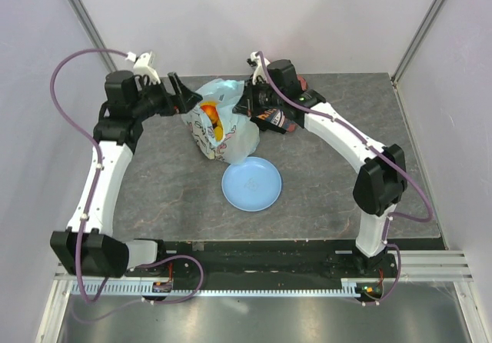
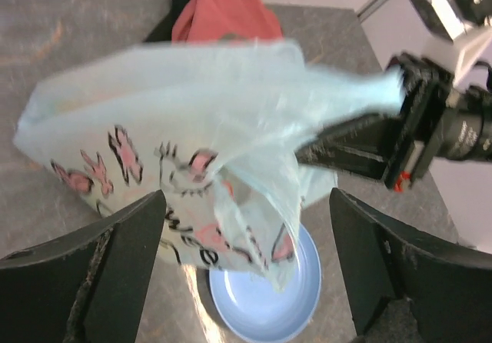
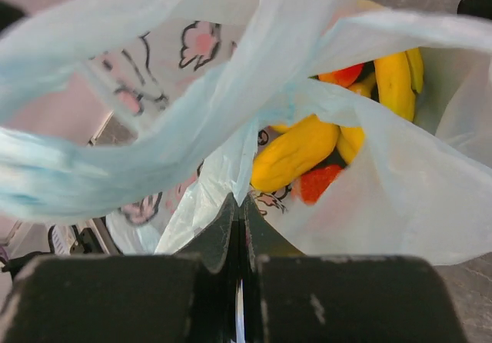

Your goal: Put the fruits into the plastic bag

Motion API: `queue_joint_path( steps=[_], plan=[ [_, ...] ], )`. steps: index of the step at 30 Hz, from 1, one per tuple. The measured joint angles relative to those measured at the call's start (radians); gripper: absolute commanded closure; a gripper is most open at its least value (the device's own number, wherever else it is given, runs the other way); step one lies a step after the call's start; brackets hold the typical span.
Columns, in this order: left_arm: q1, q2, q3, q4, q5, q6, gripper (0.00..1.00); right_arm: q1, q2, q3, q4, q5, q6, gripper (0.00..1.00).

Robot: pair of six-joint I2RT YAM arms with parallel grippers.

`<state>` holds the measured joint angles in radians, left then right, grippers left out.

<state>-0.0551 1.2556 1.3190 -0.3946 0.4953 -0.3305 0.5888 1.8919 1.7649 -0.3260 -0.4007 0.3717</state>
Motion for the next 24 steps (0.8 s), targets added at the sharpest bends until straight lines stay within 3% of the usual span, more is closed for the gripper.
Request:
queue_joint_path(
  steps=[5,14,24],
  plan=[
    [-0.105,0.158,0.171,0.03,-0.023,0.125,0.02,-0.013,-0.065,-0.017,0.004,-0.024,-0.01,1.0],
    [-0.215,0.245,0.254,0.078,-0.024,0.31,0.01,-0.034,-0.067,-0.017,0.004,-0.079,0.0,1.0],
    [-0.328,0.318,0.29,0.128,-0.313,0.475,0.01,-0.066,-0.054,-0.016,0.002,-0.137,0.011,1.0]
  ],
)
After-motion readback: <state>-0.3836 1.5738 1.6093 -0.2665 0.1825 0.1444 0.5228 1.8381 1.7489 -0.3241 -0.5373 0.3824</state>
